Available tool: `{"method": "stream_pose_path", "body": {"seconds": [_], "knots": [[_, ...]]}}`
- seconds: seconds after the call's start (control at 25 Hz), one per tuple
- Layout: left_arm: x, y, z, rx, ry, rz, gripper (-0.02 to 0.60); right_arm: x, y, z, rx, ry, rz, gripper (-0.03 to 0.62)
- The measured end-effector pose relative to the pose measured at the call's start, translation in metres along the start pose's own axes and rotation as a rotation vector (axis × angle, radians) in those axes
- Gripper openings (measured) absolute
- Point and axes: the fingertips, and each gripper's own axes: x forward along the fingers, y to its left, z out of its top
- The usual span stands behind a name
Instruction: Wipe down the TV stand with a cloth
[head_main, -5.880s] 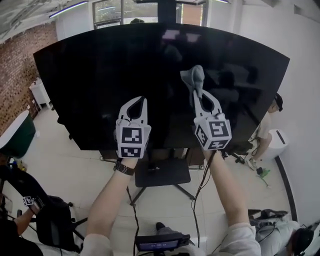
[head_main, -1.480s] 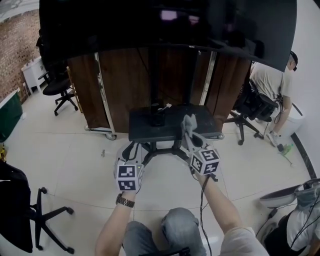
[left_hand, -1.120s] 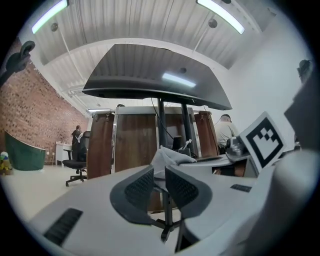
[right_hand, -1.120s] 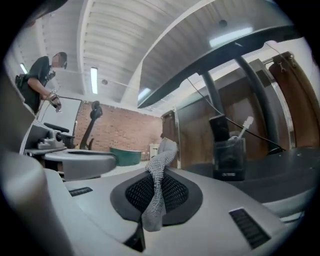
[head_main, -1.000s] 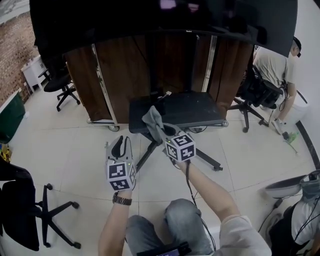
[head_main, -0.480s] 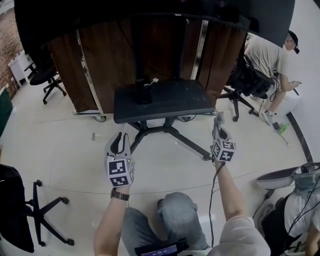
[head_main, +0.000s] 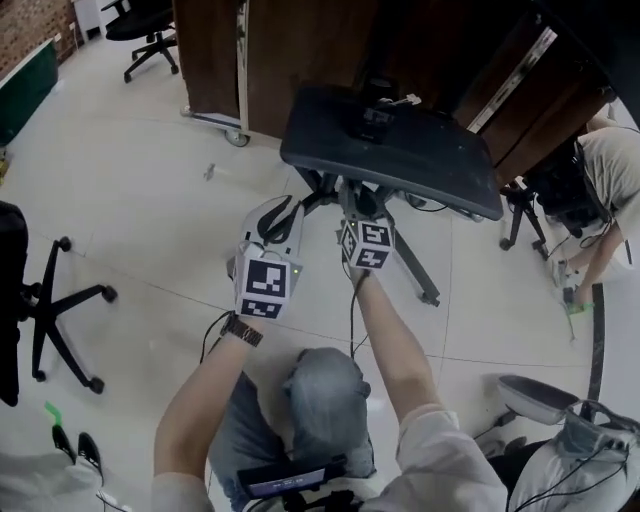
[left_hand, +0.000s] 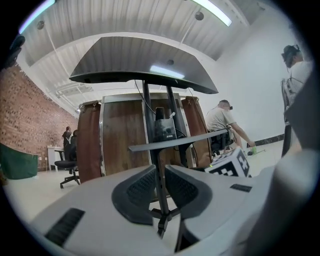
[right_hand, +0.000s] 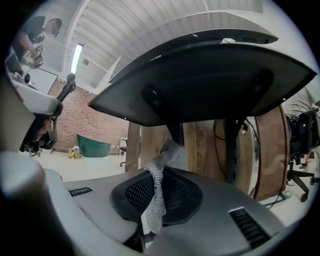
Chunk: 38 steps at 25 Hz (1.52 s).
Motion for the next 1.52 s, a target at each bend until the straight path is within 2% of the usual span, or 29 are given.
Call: {"method": "stream_pose_path", "body": {"seconds": [0.16, 0.24, 0.48, 0.64, 0.76, 0.84, 0.92, 1.12, 1.24, 1.36, 1.44, 1.52], "knots": [[0.026, 0.016, -0.018, -0.020, 0.023, 0.016, 0.081, 0.061, 0.005, 0.007, -0.004, -0.011, 0.026, 0.025], [0.030, 0.025, -0.027, -0.032, 0.038, 0.030, 0.081, 0.080, 0.003, -0.013, -0.005, 0.026, 0.036, 0.025], [0.030, 0.037, -0.061, -0.066, 0.088, 0.057, 0.081, 0.096, -0.009, -0.133, 0.020, 0.241, 0.020, 0.025], [0.022, 0.035, -0.086, -0.069, 0.139, 0.057, 0.081, 0.067, 0.003, -0.235, 0.095, 0.445, 0.038, 0.025], [0.022, 0.028, -0.096, -0.073, 0.161, 0.045, 0.081, 0.037, 0.009, -0.272, 0.108, 0.511, 0.052, 0.025], [0.022, 0.024, -0.097, -0.078, 0.159, 0.034, 0.081, 0.021, 0.001, -0.265, 0.105, 0.474, 0.048, 0.025], [0.020, 0.021, -0.094, -0.083, 0.149, 0.024, 0.081, 0.002, -0.025, -0.232, 0.090, 0.370, 0.004, 0.025], [0.018, 0.017, -0.092, -0.083, 0.138, 0.011, 0.081, -0.029, -0.119, -0.096, -0.059, 0.045, -0.127, 0.025], [0.025, 0.004, -0.098, -0.091, 0.153, -0.015, 0.081, -0.021, -0.159, -0.033, -0.103, -0.060, -0.167, 0.025], [0.031, -0.009, -0.101, -0.100, 0.155, -0.035, 0.081, -0.005, -0.181, -0.022, -0.115, -0.057, -0.185, 0.025], [0.037, -0.012, -0.101, -0.106, 0.150, -0.036, 0.081, 0.008, -0.188, -0.043, -0.100, -0.009, -0.184, 0.025], [0.041, -0.013, -0.104, -0.109, 0.152, -0.038, 0.081, 0.015, -0.189, -0.087, -0.066, 0.078, -0.175, 0.025]]}}
